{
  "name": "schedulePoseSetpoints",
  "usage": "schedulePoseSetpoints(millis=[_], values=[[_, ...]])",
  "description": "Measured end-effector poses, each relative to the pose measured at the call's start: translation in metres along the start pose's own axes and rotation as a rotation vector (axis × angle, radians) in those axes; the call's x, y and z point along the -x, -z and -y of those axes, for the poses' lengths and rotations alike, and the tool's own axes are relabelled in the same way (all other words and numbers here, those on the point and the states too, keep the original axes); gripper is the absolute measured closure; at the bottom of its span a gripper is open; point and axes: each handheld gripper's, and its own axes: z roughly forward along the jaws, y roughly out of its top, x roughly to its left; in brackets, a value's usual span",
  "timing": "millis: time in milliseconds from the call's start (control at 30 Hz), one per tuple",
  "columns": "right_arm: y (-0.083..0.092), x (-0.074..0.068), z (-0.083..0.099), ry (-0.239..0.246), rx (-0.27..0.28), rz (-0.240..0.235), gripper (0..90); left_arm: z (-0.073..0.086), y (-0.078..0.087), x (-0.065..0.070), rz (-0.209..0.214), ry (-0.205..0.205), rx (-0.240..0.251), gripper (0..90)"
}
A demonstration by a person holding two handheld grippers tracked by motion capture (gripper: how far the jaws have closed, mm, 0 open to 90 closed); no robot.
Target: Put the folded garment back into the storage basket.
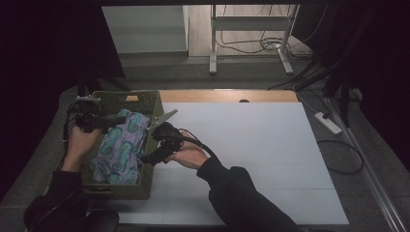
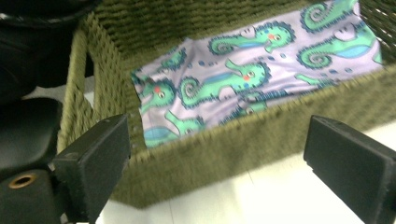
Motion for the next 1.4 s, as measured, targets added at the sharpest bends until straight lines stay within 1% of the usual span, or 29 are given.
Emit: schedulePoseSetpoints(millis=[33, 67, 100, 133, 167, 200, 233, 300, 333, 367, 400, 433, 467, 500, 533, 567, 600, 800, 833, 900, 933, 967, 1000, 1033, 1067, 1200, 1300, 1400], values=[[0.0, 0.0, 0.0, 0.0, 0.0, 0.0, 6.8, 0.0, 0.0, 0.0, 0.0, 0.0, 0.0, 2.9], [0.005, 0.002, 0.004, 0.002, -0.008, 0.01, 4.7, 0.001, 0.001, 0.004, 0.007, -0.012, 0.005, 1.9], [0.005, 0.002, 0.004, 0.002, -0.008, 0.01, 4.7, 0.001, 0.001, 0.004, 0.007, -0.012, 0.005, 1.4], [0.01, 0.004, 0.008, -0.002, -0.003, 0.018, 4.1, 0.003, 0.003, 0.009, 0.015, -0.019, 0.013, 1.1], [0.01, 0.004, 0.008, -0.002, -0.003, 0.018, 4.1, 0.003, 0.003, 0.009, 0.015, -0.019, 0.013, 0.7], [0.016, 0.006, 0.013, -0.01, 0.009, 0.017, 3.7, 0.004, 0.005, 0.013, 0.032, -0.022, 0.026, 0.3], [0.018, 0.006, 0.015, -0.015, 0.014, 0.02, 3.5, 0.005, 0.006, 0.015, 0.038, -0.025, 0.03, 0.2], [0.025, 0.008, 0.02, -0.021, 0.023, 0.028, 2.7, 0.006, 0.007, 0.018, 0.042, -0.024, 0.038, 0.0], [0.029, 0.01, 0.024, -0.027, 0.027, 0.032, 2.1, 0.009, 0.009, 0.024, 0.05, -0.032, 0.047, 0.0], [0.033, 0.011, 0.028, -0.031, 0.029, 0.037, 1.3, 0.01, 0.01, 0.026, 0.054, -0.035, 0.048, 0.0], [0.033, 0.011, 0.028, -0.031, 0.029, 0.037, 1.3, 0.01, 0.01, 0.026, 0.054, -0.035, 0.048, 0.0], [0.035, 0.012, 0.03, -0.033, 0.032, 0.04, 0.4, 0.012, 0.011, 0.029, 0.06, -0.04, 0.055, 0.0], [0.044, 0.015, 0.039, -0.048, 0.033, 0.039, 0.0, 0.015, 0.012, 0.035, 0.073, -0.048, 0.056, 0.0], [0.049, 0.017, 0.043, -0.053, 0.034, 0.041, 0.0, 0.016, 0.012, 0.037, 0.079, -0.052, 0.055, 0.0], [0.049, 0.017, 0.043, -0.053, 0.034, 0.041, 0.0, 0.016, 0.012, 0.037, 0.079, -0.052, 0.055, 0.0], [0.057, 0.019, 0.051, -0.066, 0.046, 0.059, 0.0, 0.02, 0.013, 0.043, 0.09, -0.059, 0.056, 0.0], [0.061, 0.02, 0.055, -0.07, 0.045, 0.064, 0.0, 0.021, 0.014, 0.046, 0.095, -0.063, 0.057, 0.0], [0.088, 0.025, 0.08, -0.093, 0.049, 0.12, 0.0, 0.03, 0.019, 0.06, 0.104, -0.084, 0.066, 0.0], [0.091, 0.026, 0.083, -0.097, 0.049, 0.124, 0.0, 0.032, 0.02, 0.063, 0.103, -0.087, 0.07, 0.0], [0.099, 0.027, 0.091, -0.102, 0.047, 0.148, 0.0, 0.035, 0.023, 0.068, 0.1, -0.092, 0.075, 0.0], [0.104, 0.028, 0.096, -0.1, 0.044, 0.16, 0.0, 0.035, 0.023, 0.068, 0.1, -0.092, 0.075, 0.0], [0.109, 0.028, 0.101, -0.104, 0.042, 0.169, 0.0, 0.038, 0.024, 0.072, 0.096, -0.096, 0.077, 0.0], [0.113, 0.029, 0.105, -0.109, 0.041, 0.175, 0.0, 0.041, 0.026, 0.077, 0.093, -0.103, 0.073, 0.0], [0.116, 0.029, 0.107, -0.114, 0.041, 0.179, 0.0, 0.041, 0.026, 0.077, 0.093, -0.103, 0.073, 0.0], [0.121, 0.029, 0.112, -0.119, 0.044, 0.187, 0.0, 0.045, 0.028, 0.083, 0.093, -0.109, 0.067, 0.0], [0.135, 0.028, 0.127, -0.138, 0.047, 0.213, 0.0, 0.054, 0.033, 0.093, 0.086, -0.118, 0.062, 0.0], [0.146, 0.027, 0.139, -0.155, 0.049, 0.235, 0.0, 0.057, 0.036, 0.097, 0.08, -0.117, 0.062, 0.0], [0.157, 0.026, 0.151, -0.173, 0.047, 0.251, 0.0, 0.064, 0.042, 0.103, 0.087, -0.106, 0.067, 0.0]])
